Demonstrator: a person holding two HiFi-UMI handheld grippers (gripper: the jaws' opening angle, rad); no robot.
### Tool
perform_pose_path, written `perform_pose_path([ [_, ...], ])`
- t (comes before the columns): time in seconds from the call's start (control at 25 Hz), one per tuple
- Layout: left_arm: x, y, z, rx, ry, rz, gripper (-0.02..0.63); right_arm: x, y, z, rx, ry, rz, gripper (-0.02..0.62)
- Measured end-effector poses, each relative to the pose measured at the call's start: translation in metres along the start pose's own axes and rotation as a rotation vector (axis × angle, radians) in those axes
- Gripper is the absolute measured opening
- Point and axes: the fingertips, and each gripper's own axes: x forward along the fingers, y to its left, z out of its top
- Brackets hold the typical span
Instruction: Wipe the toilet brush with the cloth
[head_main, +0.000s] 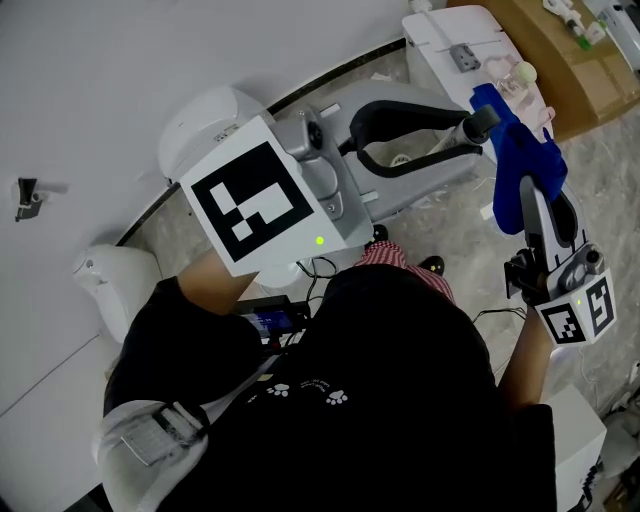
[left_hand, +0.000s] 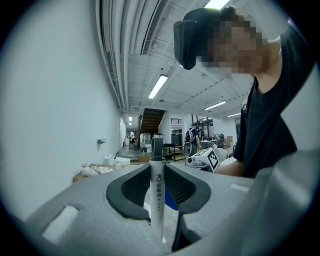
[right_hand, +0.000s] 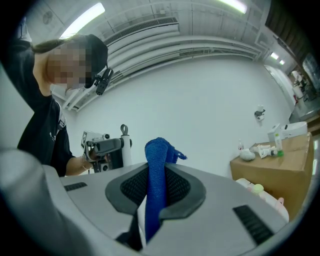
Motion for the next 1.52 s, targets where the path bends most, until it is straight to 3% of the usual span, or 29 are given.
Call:
perform_pose_path([
  [1.52, 0.001, 0.003, -0.013, 0.008, 0.034, 0.015, 0.094, 0.003, 0.012, 0.023, -0.045, -0.038, 0.008, 0.063],
])
